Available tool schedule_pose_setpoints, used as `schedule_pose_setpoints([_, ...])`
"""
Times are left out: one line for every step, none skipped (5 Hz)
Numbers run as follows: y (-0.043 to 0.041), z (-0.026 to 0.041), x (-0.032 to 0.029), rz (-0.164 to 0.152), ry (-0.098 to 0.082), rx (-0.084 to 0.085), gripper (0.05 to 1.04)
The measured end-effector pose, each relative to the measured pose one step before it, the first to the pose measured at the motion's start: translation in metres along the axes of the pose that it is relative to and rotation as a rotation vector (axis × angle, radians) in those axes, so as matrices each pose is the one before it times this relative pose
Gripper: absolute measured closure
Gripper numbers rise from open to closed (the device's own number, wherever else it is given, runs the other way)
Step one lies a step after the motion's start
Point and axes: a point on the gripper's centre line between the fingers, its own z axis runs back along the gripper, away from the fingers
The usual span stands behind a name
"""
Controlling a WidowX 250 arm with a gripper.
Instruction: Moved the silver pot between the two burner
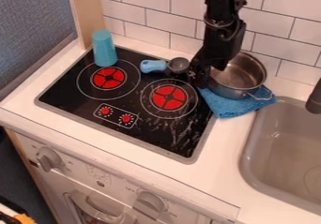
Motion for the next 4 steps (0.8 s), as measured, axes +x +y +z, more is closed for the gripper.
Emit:
schedule_pose_setpoints([0.00068,0.00005,-0.00160,-0.0037,0.0137,0.0039,0.411])
schedule_pose_setpoints([0.00043,0.00011,0.00103,-0.0082,0.0045,0.0016,0.705])
schedule_pose_setpoints([-0.00013,0.00018,0.00540,-0.0258,0.0098,-0.0036,0.890])
schedule_pose_setpoints([-0.00079,-0.00021,0.00111,-0.0041,0.0006,-0.0044,0.967])
